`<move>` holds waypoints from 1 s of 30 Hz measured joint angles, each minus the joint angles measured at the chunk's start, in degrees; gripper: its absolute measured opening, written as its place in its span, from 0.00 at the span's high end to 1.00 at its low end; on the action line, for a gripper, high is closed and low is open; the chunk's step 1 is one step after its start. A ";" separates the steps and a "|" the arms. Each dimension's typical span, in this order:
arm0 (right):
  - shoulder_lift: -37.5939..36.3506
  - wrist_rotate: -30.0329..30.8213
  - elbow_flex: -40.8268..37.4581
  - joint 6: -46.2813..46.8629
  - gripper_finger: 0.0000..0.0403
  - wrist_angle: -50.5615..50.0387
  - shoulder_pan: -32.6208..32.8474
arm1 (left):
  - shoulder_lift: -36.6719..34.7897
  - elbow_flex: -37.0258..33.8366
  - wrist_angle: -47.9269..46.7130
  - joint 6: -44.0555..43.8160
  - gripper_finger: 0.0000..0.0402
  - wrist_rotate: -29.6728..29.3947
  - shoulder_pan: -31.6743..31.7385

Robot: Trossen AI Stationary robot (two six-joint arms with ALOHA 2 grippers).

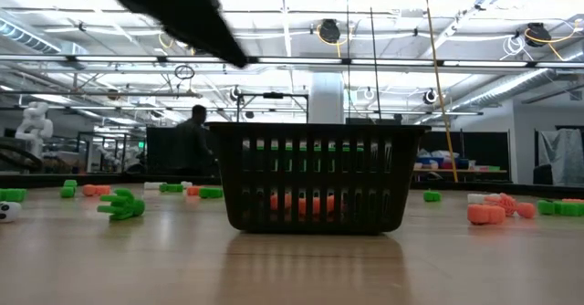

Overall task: Sort Halloween decoration
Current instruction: Put the green skeleton toy into the green bin

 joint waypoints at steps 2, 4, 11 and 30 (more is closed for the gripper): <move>-0.04 0.01 0.00 0.00 0.71 0.07 0.16 | -0.33 0.00 -2.26 -2.56 0.59 -2.64 -1.89; -0.04 0.01 0.00 0.00 0.71 0.15 0.22 | -0.25 0.02 -5.29 -5.48 0.59 -4.27 -3.64; -0.04 0.01 0.00 -0.17 0.71 0.33 0.19 | 1.86 0.00 -10.32 -25.85 0.59 -6.35 -7.59; -0.04 -0.01 0.00 -0.10 0.71 0.74 0.13 | 11.26 0.00 -11.52 -51.93 0.59 -11.29 -8.01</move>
